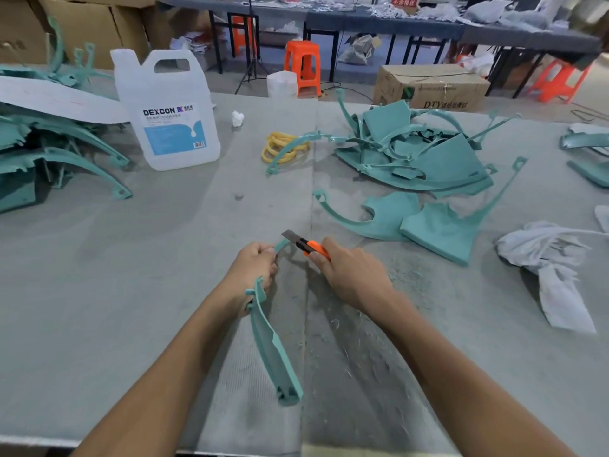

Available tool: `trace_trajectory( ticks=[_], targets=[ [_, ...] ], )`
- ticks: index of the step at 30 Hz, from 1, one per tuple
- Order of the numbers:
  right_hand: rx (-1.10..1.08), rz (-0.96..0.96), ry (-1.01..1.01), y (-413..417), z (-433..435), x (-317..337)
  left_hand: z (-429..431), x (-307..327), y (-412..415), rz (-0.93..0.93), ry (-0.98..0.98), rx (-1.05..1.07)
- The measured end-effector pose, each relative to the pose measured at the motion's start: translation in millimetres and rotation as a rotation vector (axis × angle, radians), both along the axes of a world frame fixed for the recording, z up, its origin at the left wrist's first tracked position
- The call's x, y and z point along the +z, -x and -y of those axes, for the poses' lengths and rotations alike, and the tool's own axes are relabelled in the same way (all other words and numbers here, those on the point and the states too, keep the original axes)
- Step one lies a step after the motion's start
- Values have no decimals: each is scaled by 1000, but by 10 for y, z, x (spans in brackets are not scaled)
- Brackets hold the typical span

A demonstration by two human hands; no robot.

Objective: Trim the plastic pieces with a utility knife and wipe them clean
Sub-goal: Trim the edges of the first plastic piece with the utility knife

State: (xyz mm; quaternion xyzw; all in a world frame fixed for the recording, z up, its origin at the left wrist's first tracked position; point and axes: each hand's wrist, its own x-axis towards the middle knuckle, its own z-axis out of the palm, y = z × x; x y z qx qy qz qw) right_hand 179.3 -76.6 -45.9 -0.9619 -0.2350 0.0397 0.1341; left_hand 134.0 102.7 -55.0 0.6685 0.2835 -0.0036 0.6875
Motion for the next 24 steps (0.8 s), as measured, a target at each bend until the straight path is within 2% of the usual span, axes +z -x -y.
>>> trace_trajectory(
  ticks=[7, 12, 21, 24],
  targets=[
    [-73, 22, 27, -11, -30, 12, -4, -30, -26, 0, 23, 24],
    [8, 29, 5, 29, 28, 2, -27, -8, -31, -14, 43, 22],
    [-36, 128, 66, 76, -72, -63, -286, 33, -103, -111, 526, -152],
    [-74, 121, 25, 99, -86, -48, -350, 23, -117, -143, 598, -172]
  ],
)
